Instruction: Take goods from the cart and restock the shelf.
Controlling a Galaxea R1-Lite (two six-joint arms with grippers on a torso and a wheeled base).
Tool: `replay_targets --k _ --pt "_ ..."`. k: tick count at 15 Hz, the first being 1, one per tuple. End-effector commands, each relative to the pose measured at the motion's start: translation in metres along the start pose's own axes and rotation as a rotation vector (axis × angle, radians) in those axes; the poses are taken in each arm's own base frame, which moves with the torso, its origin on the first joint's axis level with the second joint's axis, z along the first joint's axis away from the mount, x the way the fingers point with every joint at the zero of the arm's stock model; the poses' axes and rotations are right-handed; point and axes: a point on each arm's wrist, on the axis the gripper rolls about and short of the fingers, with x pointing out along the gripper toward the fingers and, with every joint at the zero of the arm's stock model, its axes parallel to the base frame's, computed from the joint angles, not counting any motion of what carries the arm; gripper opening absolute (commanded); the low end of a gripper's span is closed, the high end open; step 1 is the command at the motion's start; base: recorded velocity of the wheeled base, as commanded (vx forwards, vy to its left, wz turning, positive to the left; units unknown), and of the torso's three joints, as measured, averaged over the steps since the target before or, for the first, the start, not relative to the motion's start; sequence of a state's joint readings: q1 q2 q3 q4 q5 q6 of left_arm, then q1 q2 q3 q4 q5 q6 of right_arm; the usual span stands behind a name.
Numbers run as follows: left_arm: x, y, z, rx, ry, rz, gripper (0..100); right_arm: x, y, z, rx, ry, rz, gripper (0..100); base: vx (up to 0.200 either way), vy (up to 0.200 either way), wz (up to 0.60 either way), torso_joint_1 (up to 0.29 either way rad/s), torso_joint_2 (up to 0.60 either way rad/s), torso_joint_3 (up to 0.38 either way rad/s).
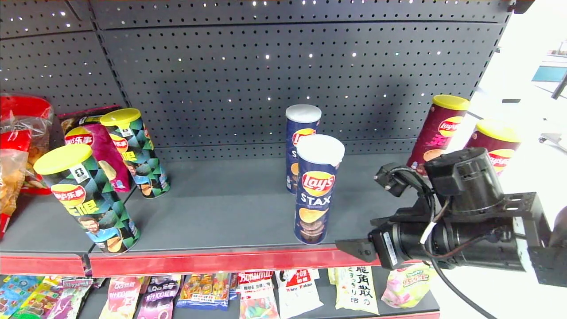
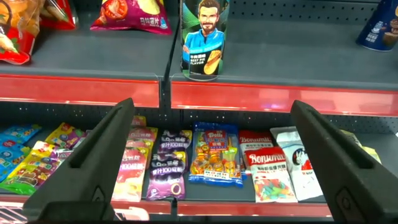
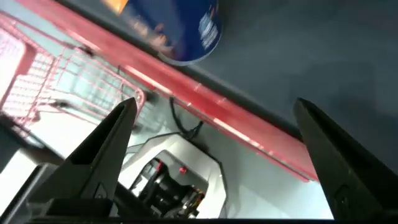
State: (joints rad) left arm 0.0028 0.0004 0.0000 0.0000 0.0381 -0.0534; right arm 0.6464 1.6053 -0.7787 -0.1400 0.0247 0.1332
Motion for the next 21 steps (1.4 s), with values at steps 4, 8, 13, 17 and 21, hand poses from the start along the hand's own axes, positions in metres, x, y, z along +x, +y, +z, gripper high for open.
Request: replay_targets --k 4,8,13,17,21 --pt "0.000 0.000 0.000 0.000 0.000 0.001 100 0.020 0.000 0.006 -0.029 0.020 -0.058 100 0.000 0.000 0.00 0.000 0.00 0.000" --pt "0.000 0.000 0.000 0.000 0.000 0.001 100 0.027 -0.004 0.004 -0.086 0.037 -0.116 100 0.000 0.000 0.00 0.000 0.00 0.000" --pt "0.000 0.000 0.000 0.000 0.000 0.001 100 0.043 -0.007 0.012 -0.085 0.036 -0.214 100 0.000 0.000 0.00 0.000 0.00 0.000" --pt "0.000 0.000 0.000 0.000 0.000 0.001 100 0.047 -0.009 0.013 -0.108 0.042 -0.220 100 0.000 0.000 0.00 0.000 0.00 0.000" --pt "0.000 0.000 0.000 0.000 0.000 0.001 100 0.055 -0.010 0.017 -0.110 0.039 -0.258 100 0.000 0.000 0.00 0.000 0.00 0.000"
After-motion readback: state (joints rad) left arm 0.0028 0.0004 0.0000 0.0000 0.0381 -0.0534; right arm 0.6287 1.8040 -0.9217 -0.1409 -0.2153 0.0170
